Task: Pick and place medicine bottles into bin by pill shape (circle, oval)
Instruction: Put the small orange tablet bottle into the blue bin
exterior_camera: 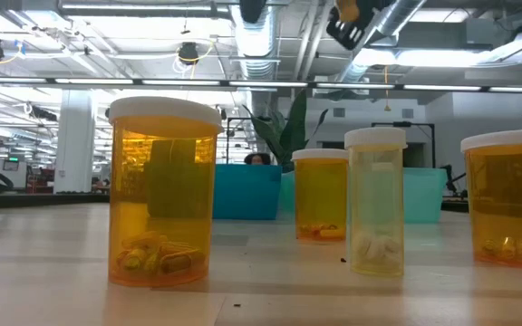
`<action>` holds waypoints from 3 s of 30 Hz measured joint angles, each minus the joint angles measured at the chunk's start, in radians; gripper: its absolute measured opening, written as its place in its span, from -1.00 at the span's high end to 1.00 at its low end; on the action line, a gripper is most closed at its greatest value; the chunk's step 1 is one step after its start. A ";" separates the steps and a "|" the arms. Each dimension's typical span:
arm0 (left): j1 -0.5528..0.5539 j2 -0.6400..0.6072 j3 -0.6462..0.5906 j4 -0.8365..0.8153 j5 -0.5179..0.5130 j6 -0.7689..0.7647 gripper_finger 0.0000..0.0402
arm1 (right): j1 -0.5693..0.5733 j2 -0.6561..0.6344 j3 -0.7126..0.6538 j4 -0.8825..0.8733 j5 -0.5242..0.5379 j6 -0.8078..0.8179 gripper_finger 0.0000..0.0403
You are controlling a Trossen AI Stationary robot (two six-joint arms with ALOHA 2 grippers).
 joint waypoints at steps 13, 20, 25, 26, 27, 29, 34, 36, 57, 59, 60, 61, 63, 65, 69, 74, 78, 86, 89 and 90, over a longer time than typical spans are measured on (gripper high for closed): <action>-0.008 0.000 0.000 -0.097 -0.018 0.174 -0.10 | 0.028 0.095 0.000 0.028 -0.005 -0.024 0.41; -0.010 0.009 0.000 -0.119 0.011 0.281 -0.10 | 0.050 0.107 0.001 0.082 -0.008 -0.042 0.41; -0.013 0.008 0.000 -0.133 0.034 0.337 -0.10 | 0.059 0.108 0.001 0.093 -0.007 -0.042 0.41; -0.018 0.008 0.000 -0.138 0.034 0.350 -0.10 | 0.060 0.108 0.001 0.099 -0.007 -0.042 0.41; -0.023 0.008 0.000 -0.140 0.034 0.363 -0.10 | 0.061 0.108 0.001 0.107 -0.007 -0.042 0.41; -0.033 0.008 0.000 -0.143 0.033 0.383 -0.10 | 0.062 0.108 0.001 0.121 -0.007 -0.041 0.41; -0.056 0.008 0.000 -0.147 -0.011 0.431 -0.10 | 0.076 0.108 0.000 0.135 -0.006 -0.017 0.41; -0.058 0.008 0.000 -0.147 -0.010 0.442 -0.10 | 0.081 0.108 0.000 0.135 -0.006 -0.015 0.41; -0.061 0.008 0.000 -0.181 -0.028 0.500 -0.10 | 0.105 0.108 -0.039 0.149 0.093 -0.012 0.41; -0.061 0.008 0.000 -0.195 -0.035 0.483 -0.10 | 0.105 0.108 -0.057 0.167 0.102 -0.016 0.41; -0.061 0.008 0.000 -0.200 -0.045 0.470 -0.10 | 0.105 0.108 -0.065 0.184 0.107 -0.019 0.41; -0.061 0.008 0.000 -0.205 -0.051 0.451 -0.10 | 0.105 0.108 -0.077 0.215 0.120 -0.023 0.41; -0.061 0.001 0.000 -0.231 -0.055 0.419 -0.10 | 0.105 0.108 -0.110 0.278 0.156 -0.026 0.41; -0.061 -0.011 0.000 -0.245 -0.059 0.387 -0.10 | 0.105 0.108 -0.147 0.330 0.173 -0.024 0.41; -0.061 -0.064 0.000 -0.347 -0.083 0.328 -0.10 | 0.105 0.108 -0.228 0.471 0.176 -0.023 0.41; -0.061 -0.161 -0.001 -0.523 -0.132 0.232 -0.10 | 0.116 0.108 -0.315 0.641 0.252 -0.016 0.41; -0.076 -0.229 -0.001 -0.621 -0.187 0.153 -0.10 | 0.153 0.142 -0.358 0.753 0.310 -0.048 0.41; -0.121 -0.309 0.000 -0.685 -0.335 0.081 -0.10 | 0.190 0.325 -0.311 0.856 0.239 -0.033 0.41; -0.127 -0.314 0.000 -0.697 -0.365 0.072 -0.10 | 0.186 0.373 -0.282 0.898 0.228 -0.054 0.41; -0.127 -0.314 0.000 -0.705 -0.365 0.065 -0.10 | 0.186 0.398 -0.267 0.899 0.228 -0.068 0.41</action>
